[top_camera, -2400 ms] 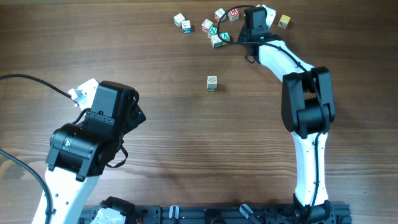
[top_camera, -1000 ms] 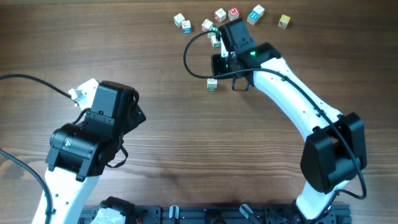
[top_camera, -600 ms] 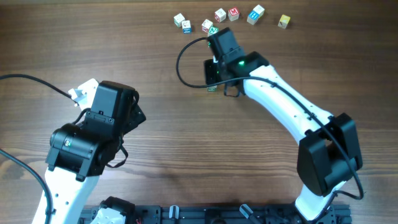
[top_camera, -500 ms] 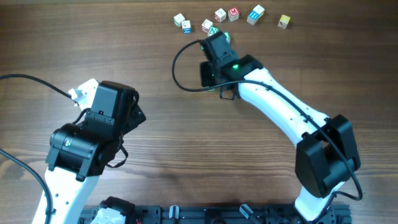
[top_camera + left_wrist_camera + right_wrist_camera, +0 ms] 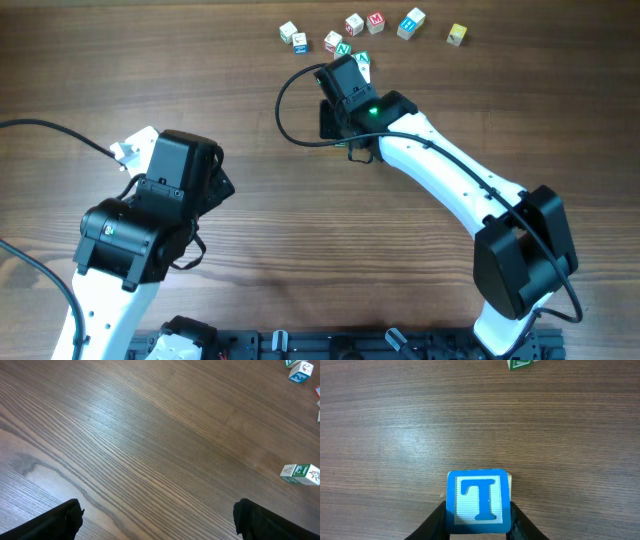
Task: Form a tower
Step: 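Lower the blue T block onto the center stack with the right gripper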
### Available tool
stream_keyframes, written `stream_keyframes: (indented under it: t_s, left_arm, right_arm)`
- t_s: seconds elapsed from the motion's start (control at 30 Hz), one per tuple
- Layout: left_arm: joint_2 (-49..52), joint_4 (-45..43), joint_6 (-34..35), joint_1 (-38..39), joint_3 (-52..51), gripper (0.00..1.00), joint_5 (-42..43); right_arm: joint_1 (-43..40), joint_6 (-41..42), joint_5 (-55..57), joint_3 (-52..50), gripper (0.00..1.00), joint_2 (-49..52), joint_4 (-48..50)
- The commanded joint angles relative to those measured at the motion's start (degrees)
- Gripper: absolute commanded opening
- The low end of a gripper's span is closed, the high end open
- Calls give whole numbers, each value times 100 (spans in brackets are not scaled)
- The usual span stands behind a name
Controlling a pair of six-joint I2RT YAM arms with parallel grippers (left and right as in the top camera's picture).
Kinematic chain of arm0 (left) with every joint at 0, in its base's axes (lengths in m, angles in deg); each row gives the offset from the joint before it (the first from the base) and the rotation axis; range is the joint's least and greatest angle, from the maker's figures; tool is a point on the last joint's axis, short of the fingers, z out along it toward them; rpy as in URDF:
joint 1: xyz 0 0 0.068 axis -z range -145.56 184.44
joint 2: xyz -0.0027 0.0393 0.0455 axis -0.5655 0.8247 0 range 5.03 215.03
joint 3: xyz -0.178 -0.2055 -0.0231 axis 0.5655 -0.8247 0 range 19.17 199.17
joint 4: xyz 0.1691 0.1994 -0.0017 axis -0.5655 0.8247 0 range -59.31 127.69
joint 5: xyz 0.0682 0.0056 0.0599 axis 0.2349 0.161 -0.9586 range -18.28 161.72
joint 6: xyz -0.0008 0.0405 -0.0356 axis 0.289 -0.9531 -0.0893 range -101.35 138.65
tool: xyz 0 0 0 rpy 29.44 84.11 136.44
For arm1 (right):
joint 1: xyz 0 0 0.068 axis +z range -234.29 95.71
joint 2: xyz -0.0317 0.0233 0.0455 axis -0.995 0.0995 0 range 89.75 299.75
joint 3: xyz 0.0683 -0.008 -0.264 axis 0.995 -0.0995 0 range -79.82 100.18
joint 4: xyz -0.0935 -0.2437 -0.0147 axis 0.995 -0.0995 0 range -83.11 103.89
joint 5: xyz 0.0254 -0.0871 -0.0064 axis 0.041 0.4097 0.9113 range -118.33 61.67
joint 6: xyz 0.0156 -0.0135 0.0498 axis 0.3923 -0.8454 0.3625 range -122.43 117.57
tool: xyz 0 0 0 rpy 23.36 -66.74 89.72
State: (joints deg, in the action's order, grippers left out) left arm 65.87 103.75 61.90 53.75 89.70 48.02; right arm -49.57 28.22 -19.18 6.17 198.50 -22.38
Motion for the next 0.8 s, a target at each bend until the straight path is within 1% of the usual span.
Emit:
stream_keyframes:
  t_s: [0.0, 0.3, 0.63, 0.77]
  left_arm:
    - [-9, -17, 94, -57, -50, 100, 28]
    - [-9, -17, 94, -57, -50, 100, 28]
    - [-9, -20, 94, -57, -50, 100, 28]
    - [-9, -17, 94, -57, -50, 100, 28]
  right_arm:
    - [-2, 101, 162, -35, 26, -107, 44]
    - [-2, 83, 295, -428, 27, 15, 238]
    - [-2, -50, 339, -481, 27, 168, 459]
    - [-2, -70, 468, -621, 27, 168, 704]
